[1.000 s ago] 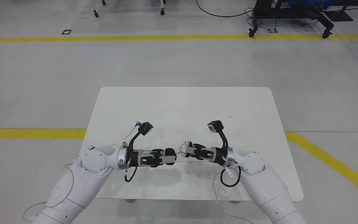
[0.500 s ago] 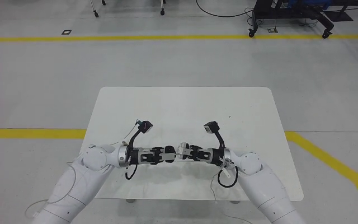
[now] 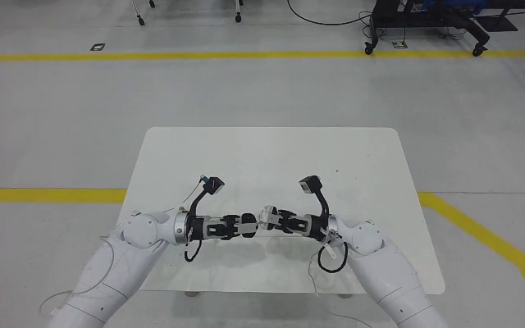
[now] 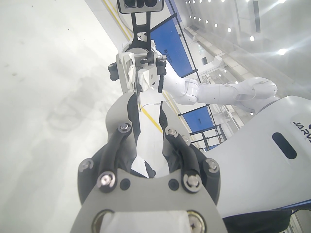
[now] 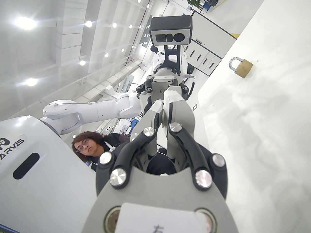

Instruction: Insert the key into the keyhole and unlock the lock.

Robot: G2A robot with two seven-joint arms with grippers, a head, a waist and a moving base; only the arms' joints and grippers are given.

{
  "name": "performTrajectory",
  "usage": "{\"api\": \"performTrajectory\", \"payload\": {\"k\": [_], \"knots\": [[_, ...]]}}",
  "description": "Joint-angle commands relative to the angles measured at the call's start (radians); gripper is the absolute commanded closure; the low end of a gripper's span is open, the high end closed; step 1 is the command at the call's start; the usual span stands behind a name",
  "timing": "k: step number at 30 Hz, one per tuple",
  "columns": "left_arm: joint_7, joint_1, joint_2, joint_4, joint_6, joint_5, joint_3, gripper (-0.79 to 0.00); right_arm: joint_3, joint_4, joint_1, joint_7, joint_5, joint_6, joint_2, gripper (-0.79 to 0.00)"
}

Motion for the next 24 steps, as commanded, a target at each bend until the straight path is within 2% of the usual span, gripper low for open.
{"api": "performTrajectory", "payload": {"k": [1, 3, 6, 17, 18, 19, 20, 22, 24], "knots": [[0.000, -0.001, -0.001, 0.003, 0.003, -0.002, 0.000, -0.191, 0.000, -0.003, -0.002, -0.002, -0.005, 0.003, 0.000, 0.000], [0.001, -0.003, -0.002, 0.005, 0.004, -0.005, 0.000, -0.151, -0.004, -0.006, -0.002, -0.004, -0.012, 0.008, 0.000, 0.000], [0.002, -0.004, -0.004, 0.007, 0.007, -0.002, 0.000, 0.000, -0.008, -0.006, 0.000, 0.000, -0.009, 0.017, -0.001, 0.000], [0.020, -0.003, -0.006, 0.012, 0.020, 0.023, -0.005, 0.000, -0.002, -0.011, -0.003, -0.003, -0.009, 0.014, 0.001, 0.000], [0.021, -0.003, -0.006, 0.014, 0.021, 0.026, -0.007, 0.000, -0.001, -0.012, -0.004, -0.001, -0.007, 0.014, 0.002, -0.052], [0.021, -0.003, -0.006, 0.015, 0.023, 0.027, -0.008, 0.000, 0.000, -0.013, -0.004, 0.001, -0.004, 0.015, 0.002, -0.308], [0.019, -0.004, -0.006, 0.016, 0.024, 0.030, -0.009, 0.000, 0.002, -0.014, -0.005, 0.005, 0.001, 0.015, 0.003, -0.480], [0.012, -0.004, -0.005, 0.017, 0.024, 0.039, -0.013, 0.000, 0.006, -0.016, -0.007, 0.015, 0.010, 0.018, 0.005, -0.628], [-0.001, -0.004, -0.003, 0.018, 0.028, 0.047, -0.016, 0.000, 0.014, -0.016, -0.008, 0.022, 0.014, 0.020, 0.007, -0.653]]}}
